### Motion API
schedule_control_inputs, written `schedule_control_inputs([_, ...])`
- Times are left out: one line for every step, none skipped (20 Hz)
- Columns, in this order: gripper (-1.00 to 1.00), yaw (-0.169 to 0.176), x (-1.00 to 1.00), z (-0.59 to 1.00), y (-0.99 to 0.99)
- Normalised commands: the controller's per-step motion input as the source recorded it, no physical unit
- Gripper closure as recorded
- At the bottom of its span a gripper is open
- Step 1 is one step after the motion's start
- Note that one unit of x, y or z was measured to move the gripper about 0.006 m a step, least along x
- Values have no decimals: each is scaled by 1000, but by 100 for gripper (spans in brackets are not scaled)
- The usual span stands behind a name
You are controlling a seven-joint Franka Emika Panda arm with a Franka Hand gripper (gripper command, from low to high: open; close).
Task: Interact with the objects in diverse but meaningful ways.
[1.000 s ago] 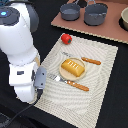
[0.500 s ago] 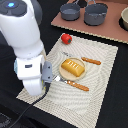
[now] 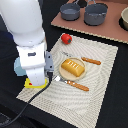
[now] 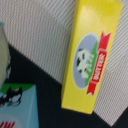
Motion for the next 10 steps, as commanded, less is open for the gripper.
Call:
schedule_control_inputs([-100,27,-909,157,397])
schedule_control_inputs([-100,0,-877,211,386])
schedule_control_inputs([-100,0,-906,226,323])
schedule_control_inputs([-100,-57,-891,320,277])
schedule_control_inputs([-100,-89,-820,309,240])
schedule_control_inputs([-100,-95,-806,317,226])
schedule_control_inputs([-100,-95,-809,300,220])
schedule_control_inputs([-100,-96,-820,269,157])
schedule_control_inputs([-100,-99,-823,177,31])
schedule_control_inputs([-100,-128,-686,51,-31])
